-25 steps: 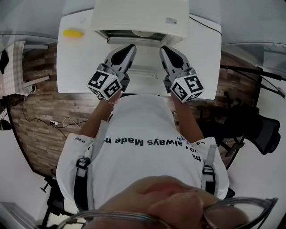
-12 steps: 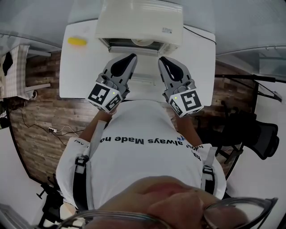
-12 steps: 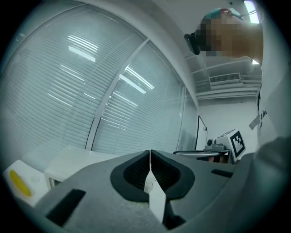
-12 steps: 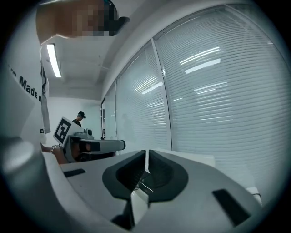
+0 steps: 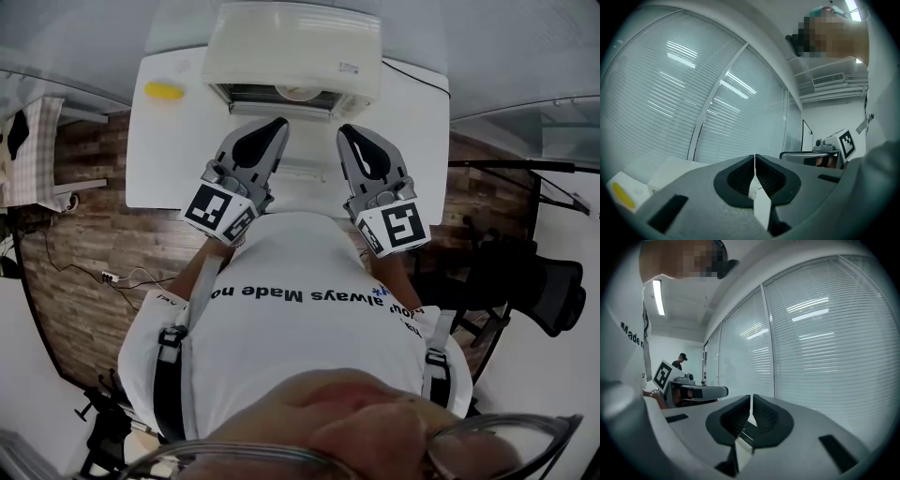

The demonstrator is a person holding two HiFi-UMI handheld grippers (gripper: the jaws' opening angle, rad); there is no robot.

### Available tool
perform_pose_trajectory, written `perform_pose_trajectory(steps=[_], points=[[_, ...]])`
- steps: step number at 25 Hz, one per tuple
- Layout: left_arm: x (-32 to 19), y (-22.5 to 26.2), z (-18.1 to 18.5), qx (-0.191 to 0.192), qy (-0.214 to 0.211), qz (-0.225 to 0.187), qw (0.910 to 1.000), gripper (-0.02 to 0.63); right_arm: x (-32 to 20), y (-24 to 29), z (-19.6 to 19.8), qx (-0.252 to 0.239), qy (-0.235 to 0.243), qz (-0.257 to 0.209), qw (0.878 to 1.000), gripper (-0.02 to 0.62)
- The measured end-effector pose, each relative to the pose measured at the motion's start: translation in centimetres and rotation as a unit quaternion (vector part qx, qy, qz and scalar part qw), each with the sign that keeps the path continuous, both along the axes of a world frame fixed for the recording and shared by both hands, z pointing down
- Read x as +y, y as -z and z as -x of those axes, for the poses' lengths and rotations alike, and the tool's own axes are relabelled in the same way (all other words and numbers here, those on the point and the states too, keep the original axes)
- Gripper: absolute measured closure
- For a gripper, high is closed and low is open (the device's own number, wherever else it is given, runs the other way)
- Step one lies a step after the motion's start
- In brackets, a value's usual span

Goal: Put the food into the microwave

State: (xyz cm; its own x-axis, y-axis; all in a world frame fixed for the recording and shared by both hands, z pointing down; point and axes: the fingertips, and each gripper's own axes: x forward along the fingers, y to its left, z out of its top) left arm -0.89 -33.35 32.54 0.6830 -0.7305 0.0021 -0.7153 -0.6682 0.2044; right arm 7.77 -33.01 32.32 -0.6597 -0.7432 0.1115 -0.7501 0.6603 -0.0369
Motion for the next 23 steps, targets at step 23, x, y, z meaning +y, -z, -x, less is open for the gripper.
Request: perform_pose_trajectory(steps=[23], points=[[-0.34, 0.32, 0.26, 0.008, -0.007, 0.005, 0.9999, 0.591, 0.04, 0.94, 0.65, 0.005, 0.002, -0.007, 1.0, 0.574]])
